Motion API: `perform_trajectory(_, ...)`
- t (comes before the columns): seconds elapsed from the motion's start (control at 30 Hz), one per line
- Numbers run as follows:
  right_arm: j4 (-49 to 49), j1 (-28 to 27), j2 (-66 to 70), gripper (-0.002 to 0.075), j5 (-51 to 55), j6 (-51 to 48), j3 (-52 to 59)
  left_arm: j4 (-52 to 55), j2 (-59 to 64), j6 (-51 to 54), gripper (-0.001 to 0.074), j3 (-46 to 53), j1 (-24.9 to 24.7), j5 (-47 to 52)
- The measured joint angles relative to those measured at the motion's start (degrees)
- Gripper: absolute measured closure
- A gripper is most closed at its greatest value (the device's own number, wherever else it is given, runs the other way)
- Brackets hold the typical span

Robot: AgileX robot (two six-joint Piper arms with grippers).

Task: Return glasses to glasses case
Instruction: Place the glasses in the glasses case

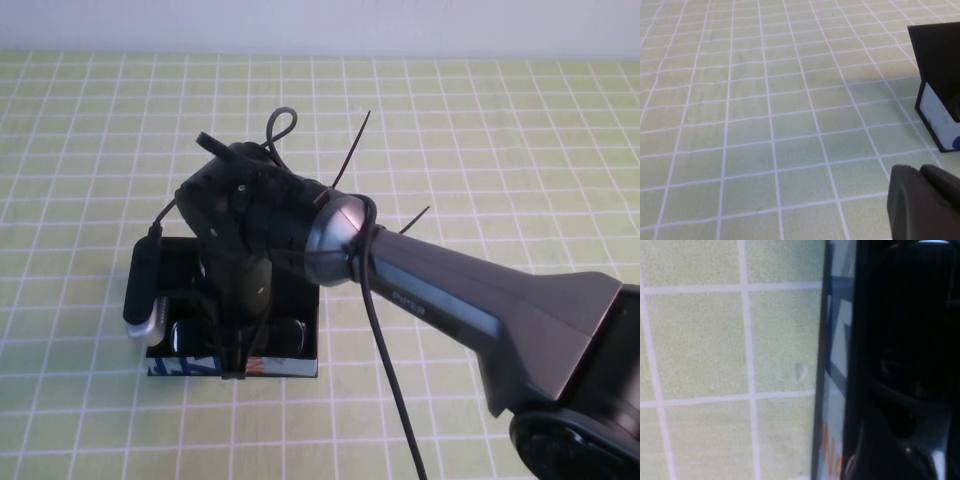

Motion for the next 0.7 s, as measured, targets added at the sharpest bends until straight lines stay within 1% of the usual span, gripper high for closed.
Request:
perform_trajectory(0.13,-0.2,-0.7,-1.6,0.0456,0.0,1.4,-0.1,0.0,0.0,0.0,0.0737,0.0,0.0,0.0)
perform_trajectory(0.3,-0.2,-2.5,-5.9,0.0459,0.1,7.8,-0.7,0.0,0.0,0.0,0.0737,0.0,0.0,0.0)
perform_trajectory(0.37,-0.2,-3.5,-7.5,0.0475,0.2,10.0,-0.9,0.0,0.0,0.0,0.0737,0.0,0.0,0.0)
perform_trajectory(0.43,-0.3,-4.3,-9.0,0.051,0.3,11.2,-1.1,0.0,0.0,0.0,0.0737,0.0,0.0,0.0)
perform_trajectory(0.47,-0.3,-4.7,-9.7,0.0541,0.3,11.3,-1.1,0.0,0.0,0.0,0.0737,0.0,0.0,0.0)
perform_trajectory(0.57,-0.4,-6.4,-11.4,0.0665,0.6,11.6,-1.1,0.0,0.0,0.0,0.0737,0.0,0.0,0.0)
perform_trajectory(0.6,-0.4,-7.1,-12.0,0.069,0.7,11.6,-1.1,0.0,0.0,0.0,0.0737,0.0,0.0,0.0)
perform_trajectory(0.7,0.0,-9.4,-13.0,0.0725,0.7,11.8,-1.1,0.0,0.0,0.0,0.0737,0.0,0.0,0.0)
